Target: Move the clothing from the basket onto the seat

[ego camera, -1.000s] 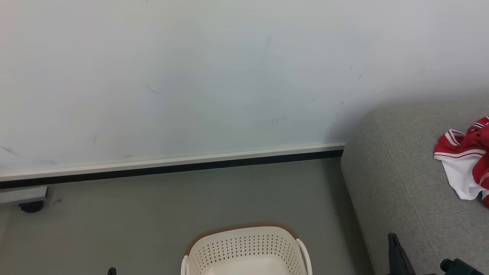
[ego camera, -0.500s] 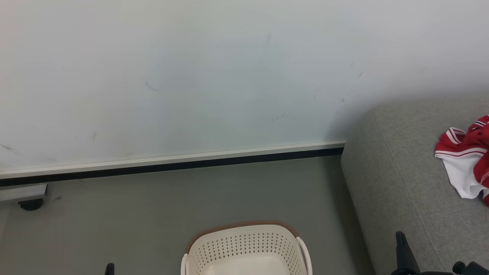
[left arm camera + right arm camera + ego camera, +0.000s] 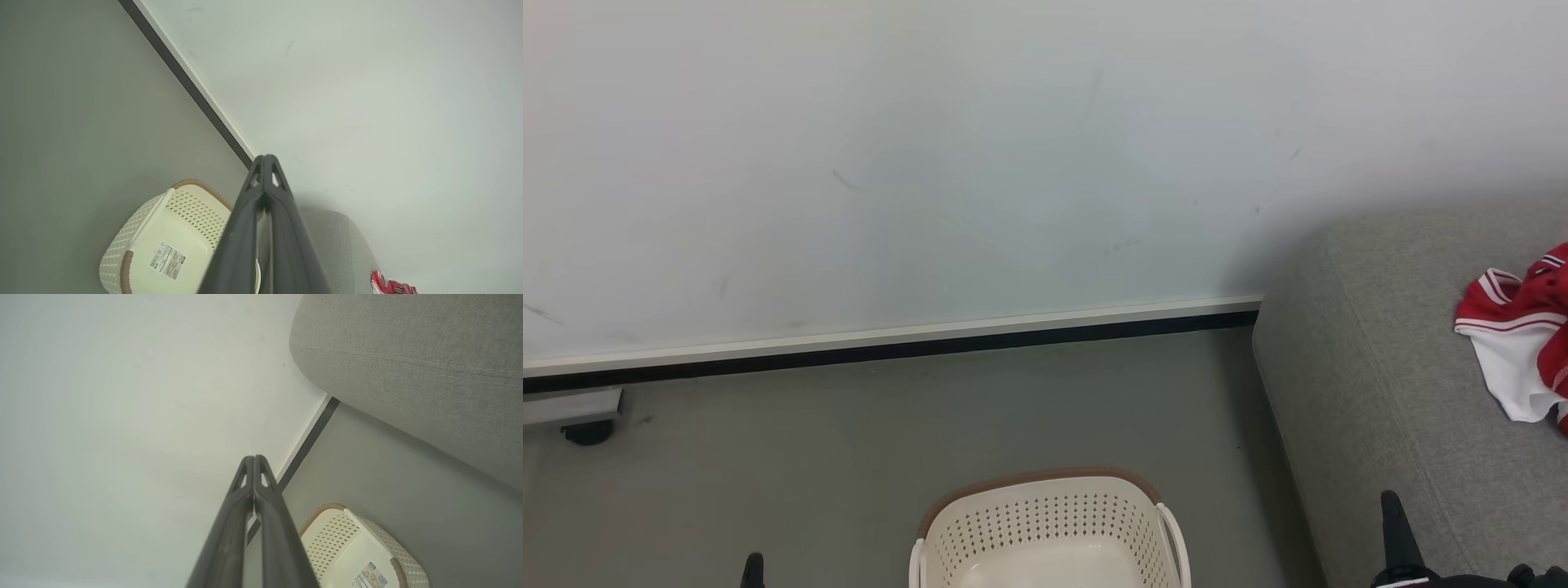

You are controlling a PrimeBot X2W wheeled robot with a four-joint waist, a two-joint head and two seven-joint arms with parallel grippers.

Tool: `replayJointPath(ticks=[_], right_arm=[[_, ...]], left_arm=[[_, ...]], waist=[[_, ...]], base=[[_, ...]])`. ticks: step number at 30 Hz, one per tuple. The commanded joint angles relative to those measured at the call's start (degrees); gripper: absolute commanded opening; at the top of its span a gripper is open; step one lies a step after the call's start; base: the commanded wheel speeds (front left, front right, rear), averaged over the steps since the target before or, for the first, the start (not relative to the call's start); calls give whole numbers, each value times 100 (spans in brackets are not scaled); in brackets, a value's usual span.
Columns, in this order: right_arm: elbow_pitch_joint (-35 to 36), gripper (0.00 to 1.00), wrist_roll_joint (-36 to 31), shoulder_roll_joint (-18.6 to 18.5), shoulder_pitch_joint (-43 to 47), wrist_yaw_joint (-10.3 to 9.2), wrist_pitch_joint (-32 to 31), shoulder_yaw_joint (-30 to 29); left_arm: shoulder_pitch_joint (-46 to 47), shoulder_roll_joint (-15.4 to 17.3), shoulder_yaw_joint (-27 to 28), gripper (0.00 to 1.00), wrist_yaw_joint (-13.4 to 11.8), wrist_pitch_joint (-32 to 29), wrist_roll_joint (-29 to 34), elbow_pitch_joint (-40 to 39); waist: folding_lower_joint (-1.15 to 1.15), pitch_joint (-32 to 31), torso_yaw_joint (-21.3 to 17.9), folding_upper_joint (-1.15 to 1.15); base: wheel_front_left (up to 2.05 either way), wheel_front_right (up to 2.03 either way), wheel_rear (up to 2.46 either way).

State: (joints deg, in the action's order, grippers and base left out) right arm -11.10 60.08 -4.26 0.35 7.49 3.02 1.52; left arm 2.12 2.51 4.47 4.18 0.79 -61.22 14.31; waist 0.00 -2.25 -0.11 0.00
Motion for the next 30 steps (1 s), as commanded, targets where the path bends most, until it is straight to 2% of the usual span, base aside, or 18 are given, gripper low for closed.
replayJointPath(ticks=[1, 30], right_arm=[[65, 0, 148, -43, -137, 0, -29, -29], [57, 0, 1776, -16, -247, 1, -357, -307]], left_arm=[[111, 40, 22, 0, 34, -29, -128, -70], [204, 48, 135, 0, 199, -449, -1634, -116]], waist=[[0, 4, 0, 0], [0, 108, 5, 0]], base=[[0, 0, 0], [0, 0, 0]])
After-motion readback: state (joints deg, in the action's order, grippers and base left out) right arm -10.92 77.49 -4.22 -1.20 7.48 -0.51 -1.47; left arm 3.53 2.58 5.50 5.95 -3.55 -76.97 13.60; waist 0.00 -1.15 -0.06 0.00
